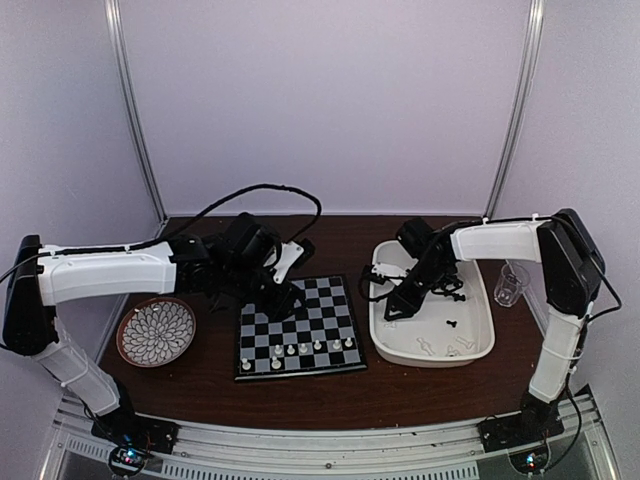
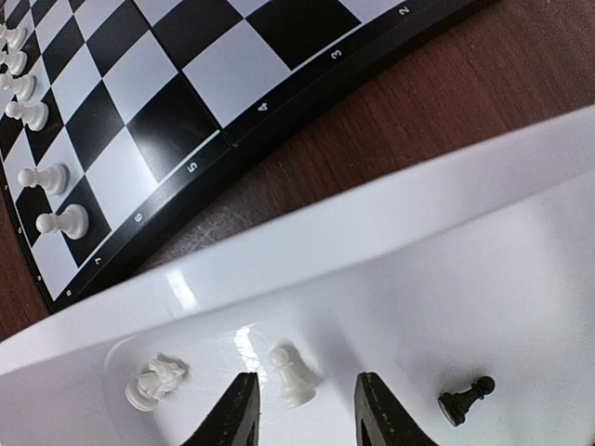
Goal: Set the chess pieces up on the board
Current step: Pick up the pawn from the storage box.
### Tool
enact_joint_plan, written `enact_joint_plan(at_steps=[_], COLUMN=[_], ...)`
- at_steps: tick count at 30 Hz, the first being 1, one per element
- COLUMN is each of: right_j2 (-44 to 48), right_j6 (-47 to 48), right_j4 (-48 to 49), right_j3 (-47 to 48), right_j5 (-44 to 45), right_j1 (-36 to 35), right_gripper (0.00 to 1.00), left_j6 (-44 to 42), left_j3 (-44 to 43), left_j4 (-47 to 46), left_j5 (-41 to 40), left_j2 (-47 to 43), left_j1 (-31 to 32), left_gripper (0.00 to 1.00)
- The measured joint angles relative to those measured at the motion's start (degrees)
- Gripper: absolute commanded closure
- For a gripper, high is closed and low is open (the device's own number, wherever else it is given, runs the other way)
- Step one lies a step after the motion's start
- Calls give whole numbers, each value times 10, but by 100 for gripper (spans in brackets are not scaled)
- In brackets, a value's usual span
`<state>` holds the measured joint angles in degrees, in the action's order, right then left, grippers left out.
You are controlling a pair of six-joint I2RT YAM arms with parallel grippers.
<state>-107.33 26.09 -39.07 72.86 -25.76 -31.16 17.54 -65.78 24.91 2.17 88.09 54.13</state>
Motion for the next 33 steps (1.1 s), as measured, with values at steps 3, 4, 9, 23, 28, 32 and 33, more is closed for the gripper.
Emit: enact_joint_plan(at_steps=[3, 4, 9, 23, 28, 32, 33], right_j2=[0, -1, -12, -55, -55, -51, -49], right_j6=[-8, -9, 0, 14, 14, 6, 5], right_j4=[-1, -1, -5, -19, -21, -23, -24], right_j3=[-1, -1, -1, 31, 30, 27, 26], right_j5=[-3, -4, -15, -12, -11, 5, 11], right_j1=[0, 0, 0, 0, 0, 0, 0], right_gripper=[62, 62, 60, 60, 61, 63, 64], left_j6=[5, 6, 8, -5, -7, -10, -11], left_j3=[-11, -15, -51, -81, -81, -81, -81], left_j4=[3, 5, 23, 57, 59, 63, 63], left_j5=[-16, -19, -27, -28, -28, -28, -28], left_j2=[1, 3, 34, 67, 67, 67, 67], left_j1=[0, 0, 0, 0, 0, 0, 0], left_gripper=[61, 61, 61, 61, 61, 61, 61])
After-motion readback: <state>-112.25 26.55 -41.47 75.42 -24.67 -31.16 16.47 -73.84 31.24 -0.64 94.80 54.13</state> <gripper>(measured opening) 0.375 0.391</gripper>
